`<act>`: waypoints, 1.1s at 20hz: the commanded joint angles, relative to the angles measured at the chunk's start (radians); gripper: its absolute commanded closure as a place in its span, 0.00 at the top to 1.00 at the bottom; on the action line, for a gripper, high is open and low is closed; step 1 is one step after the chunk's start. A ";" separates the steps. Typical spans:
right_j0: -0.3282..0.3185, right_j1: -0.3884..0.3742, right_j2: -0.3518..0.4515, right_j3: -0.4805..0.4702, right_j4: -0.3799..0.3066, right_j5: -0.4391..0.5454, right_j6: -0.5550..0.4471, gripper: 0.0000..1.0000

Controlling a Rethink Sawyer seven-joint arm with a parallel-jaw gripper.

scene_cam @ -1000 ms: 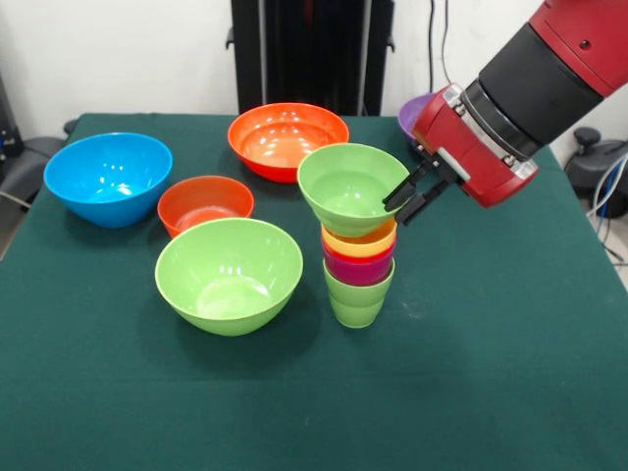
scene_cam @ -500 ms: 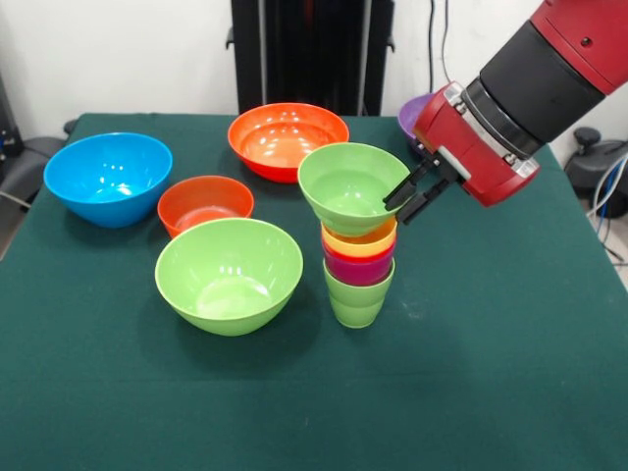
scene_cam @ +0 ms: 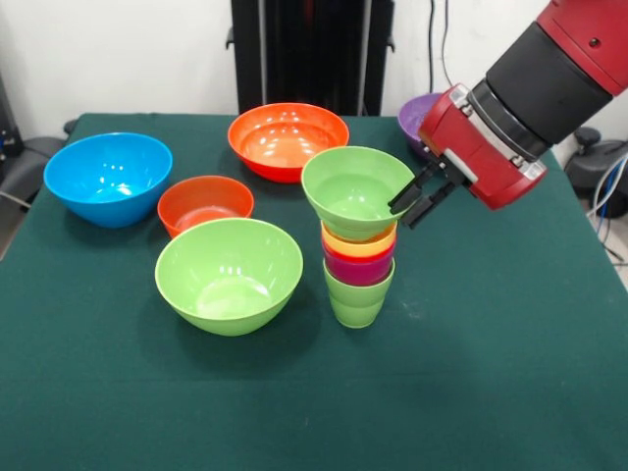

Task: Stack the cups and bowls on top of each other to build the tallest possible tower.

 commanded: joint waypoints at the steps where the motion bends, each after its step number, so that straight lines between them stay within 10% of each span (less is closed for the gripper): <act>1: 0.004 0.050 0.094 -0.051 0.025 0.107 0.076 0.00; 22: 0.018 0.023 0.099 0.017 0.007 0.067 0.047 0.00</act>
